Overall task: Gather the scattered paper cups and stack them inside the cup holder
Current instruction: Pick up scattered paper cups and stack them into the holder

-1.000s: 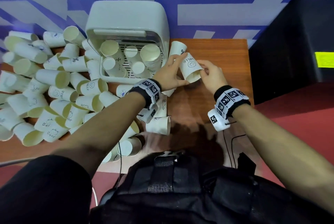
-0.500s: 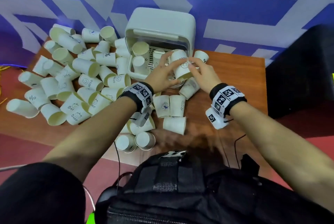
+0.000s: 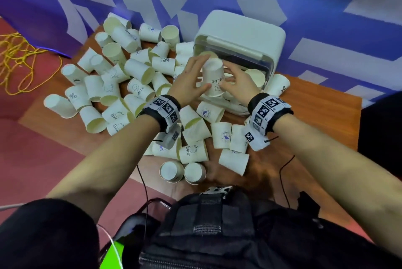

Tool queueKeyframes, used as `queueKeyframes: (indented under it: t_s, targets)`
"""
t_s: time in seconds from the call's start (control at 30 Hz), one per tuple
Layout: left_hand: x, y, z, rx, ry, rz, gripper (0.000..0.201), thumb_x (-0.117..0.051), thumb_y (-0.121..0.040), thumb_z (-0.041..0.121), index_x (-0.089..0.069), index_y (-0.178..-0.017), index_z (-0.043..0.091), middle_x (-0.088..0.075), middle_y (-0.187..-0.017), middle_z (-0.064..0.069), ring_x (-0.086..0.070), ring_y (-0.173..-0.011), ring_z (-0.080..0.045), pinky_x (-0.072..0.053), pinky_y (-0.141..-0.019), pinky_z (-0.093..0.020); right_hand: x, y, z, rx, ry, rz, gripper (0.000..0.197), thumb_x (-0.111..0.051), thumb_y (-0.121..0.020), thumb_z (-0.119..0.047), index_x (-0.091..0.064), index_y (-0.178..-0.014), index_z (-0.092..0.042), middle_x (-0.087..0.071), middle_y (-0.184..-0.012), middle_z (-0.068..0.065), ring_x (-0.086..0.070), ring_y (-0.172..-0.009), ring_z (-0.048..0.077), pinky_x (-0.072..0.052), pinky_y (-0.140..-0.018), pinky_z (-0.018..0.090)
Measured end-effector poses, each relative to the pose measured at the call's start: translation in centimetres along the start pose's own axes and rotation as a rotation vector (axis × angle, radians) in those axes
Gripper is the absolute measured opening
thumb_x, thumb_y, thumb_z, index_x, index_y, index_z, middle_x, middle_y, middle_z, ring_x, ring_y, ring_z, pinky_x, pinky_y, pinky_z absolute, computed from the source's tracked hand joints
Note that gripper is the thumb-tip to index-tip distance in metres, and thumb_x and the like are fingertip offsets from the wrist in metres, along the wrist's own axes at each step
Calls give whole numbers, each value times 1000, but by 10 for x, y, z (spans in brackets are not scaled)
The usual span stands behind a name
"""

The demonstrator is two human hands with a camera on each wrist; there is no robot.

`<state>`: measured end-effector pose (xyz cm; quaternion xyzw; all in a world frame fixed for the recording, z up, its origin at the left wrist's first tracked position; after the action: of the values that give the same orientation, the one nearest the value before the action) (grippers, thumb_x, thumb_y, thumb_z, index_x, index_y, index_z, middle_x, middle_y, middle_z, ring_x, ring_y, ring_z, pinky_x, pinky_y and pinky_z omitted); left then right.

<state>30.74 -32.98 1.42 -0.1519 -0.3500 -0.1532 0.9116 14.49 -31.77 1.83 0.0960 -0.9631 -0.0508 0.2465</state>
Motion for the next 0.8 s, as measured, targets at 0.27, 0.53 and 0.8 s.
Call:
queueKeyframes:
  t_s: [0.27,0.53,0.8]
  targets:
    - [4,-13,-36,95,-61,-8,70,-65,-85,25,-32,-146,22,-42,-142,-8,-52,-120,-22,-48,-95,-45,-23,-37,-1,26,111,-53,57,-53,-86,-15,-40,-141,-27,-55,-133,0,-53,-120,15,-44,-103,41]
    - [-2,-23,-62,86,-168,-36,67,-62,-88,21,-31,-148,19,-40,-143,-10,-48,-123,-26,-48,-94,-43,-32,-51,3,7,134,-164,60,-38,-98,-6,-17,-150,-27,-41,-145,5,-47,-120,14,-37,-90,17]
    - [-17,-25,-85,109,-175,-99,57,-56,-94,30,-35,-147,22,-37,-149,-2,-49,-122,-20,-47,-99,-39,-45,-61,24,-10,172,-209,58,-39,-97,-4,-25,-149,-24,-37,-148,5,-44,-122,14,-34,-99,18]
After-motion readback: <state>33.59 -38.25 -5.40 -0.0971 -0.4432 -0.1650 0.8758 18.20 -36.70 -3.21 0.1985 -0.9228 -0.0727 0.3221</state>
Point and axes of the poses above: each hand's wrist, its own y-axis away from the middle knuckle, its own x-axis out of the back of the hand, z = x × y, the point moved 5 cm from there along -y, towards the middle knuckle
